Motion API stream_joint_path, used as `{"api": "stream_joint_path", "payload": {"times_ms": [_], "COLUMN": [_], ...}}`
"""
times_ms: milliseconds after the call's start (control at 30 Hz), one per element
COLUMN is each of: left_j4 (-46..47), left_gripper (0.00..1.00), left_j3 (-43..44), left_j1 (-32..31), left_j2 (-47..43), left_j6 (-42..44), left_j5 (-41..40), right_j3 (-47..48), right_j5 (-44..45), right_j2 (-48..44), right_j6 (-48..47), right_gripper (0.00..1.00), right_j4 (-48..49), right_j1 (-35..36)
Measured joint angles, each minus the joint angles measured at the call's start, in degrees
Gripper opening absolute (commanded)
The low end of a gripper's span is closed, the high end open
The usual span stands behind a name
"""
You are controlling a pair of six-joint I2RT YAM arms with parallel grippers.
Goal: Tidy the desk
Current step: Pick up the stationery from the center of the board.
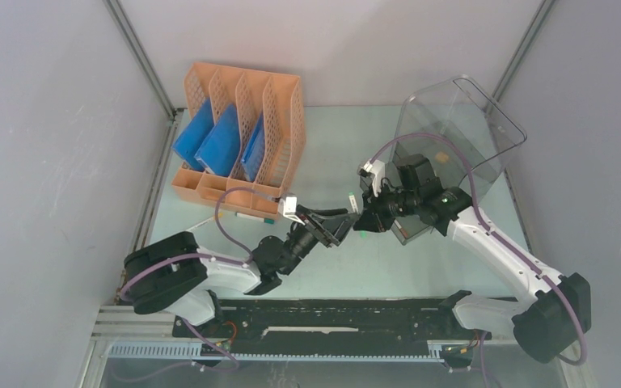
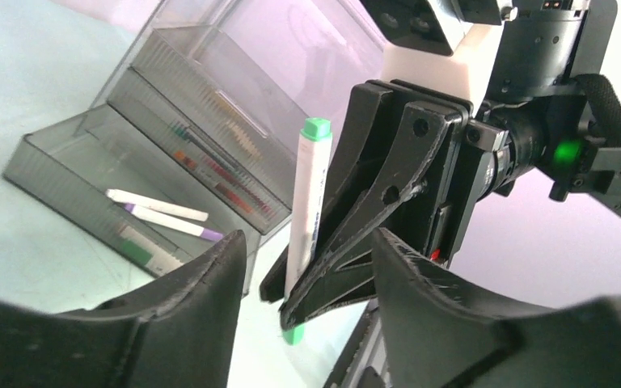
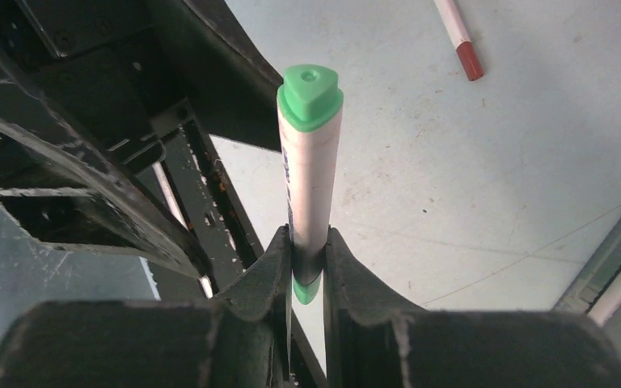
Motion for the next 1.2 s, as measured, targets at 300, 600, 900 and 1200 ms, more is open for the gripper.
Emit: {"api": "stream_joint_path", "payload": {"times_ms": [300, 600, 900, 1200], "left_j4": [-1.22, -9.94, -24.48, -32.74], "left_gripper": [0.87, 1.0, 1.0, 1.0], "left_j3": [-6.91, -11.58, -12.22, -13.68], "left_j1": [-0.09, -0.09, -0.04, 0.35], "left_j2": [-7.5, -18.97, -27.17, -30.14], "left_j6": [6.21, 14.64, 17.7, 17.92], "left_j5": [-3.41, -8.52, -13.66, -17.31], "right_j3": [0.0, 0.0, -1.09, -1.31], "right_j5": [4.24, 12.96, 26.27, 32.52], "right_j2": [-0.09, -1.38, -2.03, -0.76], "right_j6": [-6.25, -13.11, -17.7, -18.75], "right_gripper": [0.0, 0.0, 0.0, 0.0], "right_j4": [-1.62, -4.04, -3.78, -3.5], "right_j1": [1.11, 1.92, 0.98, -2.25]}}
